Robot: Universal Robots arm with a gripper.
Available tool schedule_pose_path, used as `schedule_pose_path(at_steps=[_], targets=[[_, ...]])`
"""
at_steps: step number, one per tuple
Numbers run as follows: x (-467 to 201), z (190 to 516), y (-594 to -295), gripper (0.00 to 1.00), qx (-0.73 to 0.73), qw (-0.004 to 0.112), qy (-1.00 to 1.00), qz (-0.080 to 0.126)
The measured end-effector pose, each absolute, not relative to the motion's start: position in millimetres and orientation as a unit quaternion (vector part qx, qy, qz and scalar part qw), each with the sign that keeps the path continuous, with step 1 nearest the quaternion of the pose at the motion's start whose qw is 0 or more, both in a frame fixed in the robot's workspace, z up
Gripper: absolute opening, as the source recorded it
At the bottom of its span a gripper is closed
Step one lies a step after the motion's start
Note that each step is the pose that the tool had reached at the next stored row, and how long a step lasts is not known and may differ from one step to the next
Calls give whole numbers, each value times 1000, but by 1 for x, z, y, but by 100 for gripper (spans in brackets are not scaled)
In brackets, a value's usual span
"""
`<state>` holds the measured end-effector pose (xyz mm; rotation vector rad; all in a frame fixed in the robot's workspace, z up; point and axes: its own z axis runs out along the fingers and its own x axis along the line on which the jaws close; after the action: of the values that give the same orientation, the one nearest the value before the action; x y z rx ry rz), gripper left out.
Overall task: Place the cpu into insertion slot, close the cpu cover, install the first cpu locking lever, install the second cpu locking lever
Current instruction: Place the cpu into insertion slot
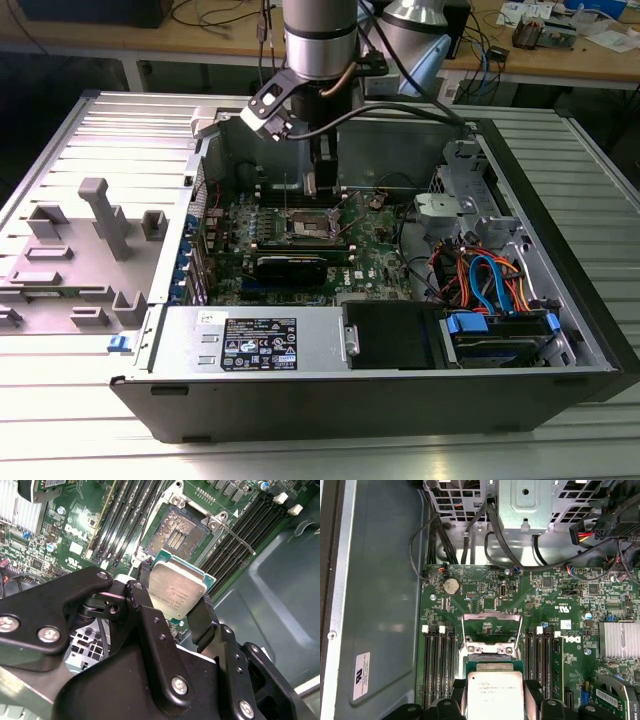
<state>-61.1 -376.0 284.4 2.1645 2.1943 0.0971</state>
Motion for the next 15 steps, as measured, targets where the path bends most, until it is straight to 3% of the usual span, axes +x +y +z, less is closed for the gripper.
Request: schedule_pose_path(at_steps=[15], targets=[[-66, 268, -376, 54, 695, 29, 718, 31]])
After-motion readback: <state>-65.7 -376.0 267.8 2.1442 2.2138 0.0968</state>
